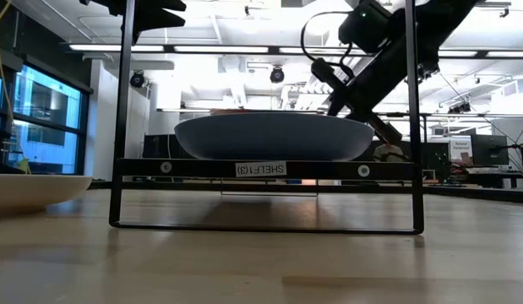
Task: Place and stack plates onto a shelf
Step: Stack the orange plate on top of the white plate on the shelf, then stack the gray plate on top of the blue plate on the shelf
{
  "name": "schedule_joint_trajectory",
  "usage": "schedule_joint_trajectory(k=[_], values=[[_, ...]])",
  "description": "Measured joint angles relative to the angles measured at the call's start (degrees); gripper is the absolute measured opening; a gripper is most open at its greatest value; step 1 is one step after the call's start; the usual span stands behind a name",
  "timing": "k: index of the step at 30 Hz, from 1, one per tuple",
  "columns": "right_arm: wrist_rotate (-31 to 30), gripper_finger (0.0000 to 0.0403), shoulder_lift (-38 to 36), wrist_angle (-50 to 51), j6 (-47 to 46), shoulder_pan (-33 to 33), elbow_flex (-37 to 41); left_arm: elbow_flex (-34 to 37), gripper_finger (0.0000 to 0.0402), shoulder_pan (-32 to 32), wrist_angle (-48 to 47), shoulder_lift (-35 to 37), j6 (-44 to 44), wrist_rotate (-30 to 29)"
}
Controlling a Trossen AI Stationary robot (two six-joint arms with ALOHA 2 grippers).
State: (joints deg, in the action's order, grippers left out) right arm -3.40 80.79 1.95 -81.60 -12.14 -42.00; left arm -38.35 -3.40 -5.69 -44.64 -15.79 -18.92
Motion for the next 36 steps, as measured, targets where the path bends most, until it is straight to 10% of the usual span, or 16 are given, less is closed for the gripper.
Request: schedule_joint_trajectory(k=[19,36], values=[[3.50,0.0166,-2.83,1.16,11.85,-1.89,0.00,0.02,0.0133,0.00,-0.01,0.00,-0.04,0.01],[7.97,0.0176,-18.05,5.06,30.20,-3.59,0.00,0.04,0.0133,0.00,-0.02,0.00,-0.61,0.04]])
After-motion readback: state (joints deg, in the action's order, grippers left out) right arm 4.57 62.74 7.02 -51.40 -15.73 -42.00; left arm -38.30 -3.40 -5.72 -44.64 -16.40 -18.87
